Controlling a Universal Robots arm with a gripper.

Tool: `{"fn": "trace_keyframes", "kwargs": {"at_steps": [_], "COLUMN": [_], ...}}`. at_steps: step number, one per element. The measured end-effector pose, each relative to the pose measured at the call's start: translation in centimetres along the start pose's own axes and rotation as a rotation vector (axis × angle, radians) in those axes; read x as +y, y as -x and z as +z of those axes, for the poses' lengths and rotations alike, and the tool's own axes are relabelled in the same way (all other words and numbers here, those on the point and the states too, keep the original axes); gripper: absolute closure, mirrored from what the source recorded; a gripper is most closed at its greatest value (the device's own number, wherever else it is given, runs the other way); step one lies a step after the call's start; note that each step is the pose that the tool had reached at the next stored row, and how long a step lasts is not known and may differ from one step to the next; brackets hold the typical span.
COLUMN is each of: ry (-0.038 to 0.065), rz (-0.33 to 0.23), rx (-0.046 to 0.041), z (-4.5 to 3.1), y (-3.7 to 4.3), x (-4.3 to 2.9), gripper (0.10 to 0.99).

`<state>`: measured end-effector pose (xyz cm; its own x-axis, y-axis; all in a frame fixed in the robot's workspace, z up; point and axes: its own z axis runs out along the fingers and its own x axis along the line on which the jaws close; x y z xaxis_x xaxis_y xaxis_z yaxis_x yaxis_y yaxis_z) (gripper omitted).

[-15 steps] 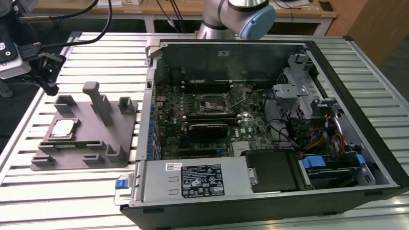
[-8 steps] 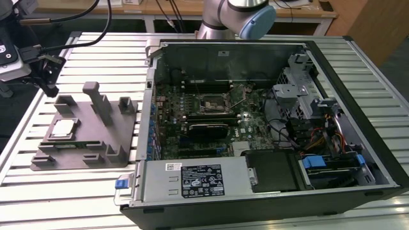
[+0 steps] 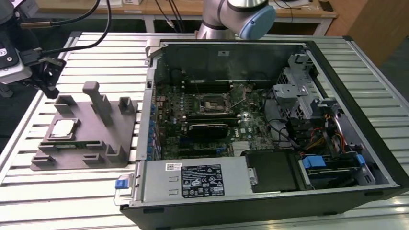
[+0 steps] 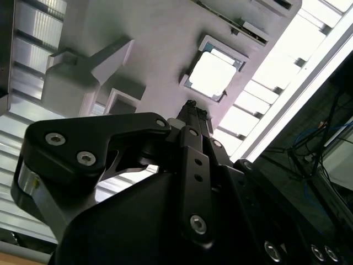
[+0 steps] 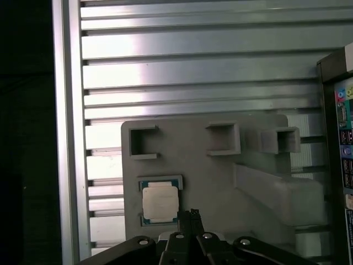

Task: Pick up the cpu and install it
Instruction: 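Pick up the cpu and move it towards the insertion slot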

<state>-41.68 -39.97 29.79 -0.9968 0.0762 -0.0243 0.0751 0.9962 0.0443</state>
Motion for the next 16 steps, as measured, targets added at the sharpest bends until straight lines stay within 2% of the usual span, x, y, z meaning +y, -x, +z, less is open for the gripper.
{"fn": "trace_keyframes", "kwargs": {"at_steps": [16], "ry": [0.000], "rz": [0.000], "rx": [0.0001], "z": [1.55], "y": [-0.55], "x": [-0.15], "gripper": [0.980]}}
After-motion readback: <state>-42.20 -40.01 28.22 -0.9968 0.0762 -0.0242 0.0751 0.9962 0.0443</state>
